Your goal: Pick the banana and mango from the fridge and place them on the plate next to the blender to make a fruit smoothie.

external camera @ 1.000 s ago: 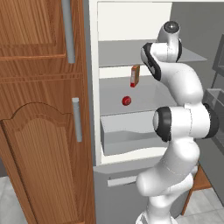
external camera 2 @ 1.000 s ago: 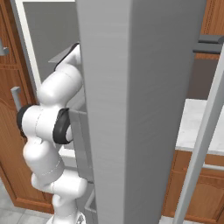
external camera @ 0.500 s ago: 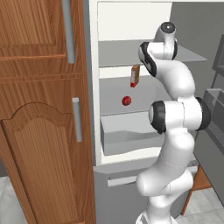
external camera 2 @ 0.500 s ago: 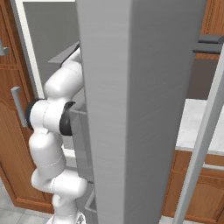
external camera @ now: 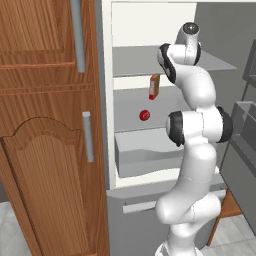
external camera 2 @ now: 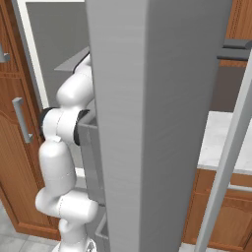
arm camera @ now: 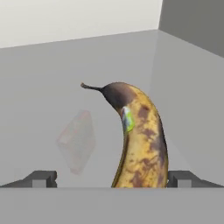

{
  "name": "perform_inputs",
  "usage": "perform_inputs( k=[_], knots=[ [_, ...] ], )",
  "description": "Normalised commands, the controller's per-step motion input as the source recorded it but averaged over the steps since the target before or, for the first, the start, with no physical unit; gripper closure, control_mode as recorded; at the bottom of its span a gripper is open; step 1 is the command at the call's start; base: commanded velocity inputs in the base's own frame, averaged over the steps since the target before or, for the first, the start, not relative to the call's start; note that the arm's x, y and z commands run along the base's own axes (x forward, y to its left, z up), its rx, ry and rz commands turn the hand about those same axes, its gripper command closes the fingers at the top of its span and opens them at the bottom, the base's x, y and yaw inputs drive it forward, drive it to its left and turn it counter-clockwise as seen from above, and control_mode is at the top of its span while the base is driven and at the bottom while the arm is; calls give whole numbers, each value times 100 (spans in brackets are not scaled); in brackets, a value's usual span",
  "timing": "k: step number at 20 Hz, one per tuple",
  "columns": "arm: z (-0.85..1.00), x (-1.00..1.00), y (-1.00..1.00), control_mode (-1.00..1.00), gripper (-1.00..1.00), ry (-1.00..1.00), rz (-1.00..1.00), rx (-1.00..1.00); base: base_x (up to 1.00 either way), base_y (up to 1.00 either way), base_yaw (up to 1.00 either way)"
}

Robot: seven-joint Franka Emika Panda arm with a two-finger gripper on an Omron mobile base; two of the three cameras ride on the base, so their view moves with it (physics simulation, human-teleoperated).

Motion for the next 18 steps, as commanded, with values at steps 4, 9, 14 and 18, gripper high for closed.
perform_inputs(
  k=[4, 9, 14, 18],
  knots=[
    [-10, 17, -16, -100, -100, 4, 0, 1, 0, 0, 0],
    [-40, 1, -12, -100, 100, 4, 0, 0, 0, 0, 0],
    [-53, 0, -4, -100, 100, -1, 0, 0, 0, 0, 0],
    [-19, 4, 0, -100, 100, -11, 0, -3, 0, 0, 0]
  ],
)
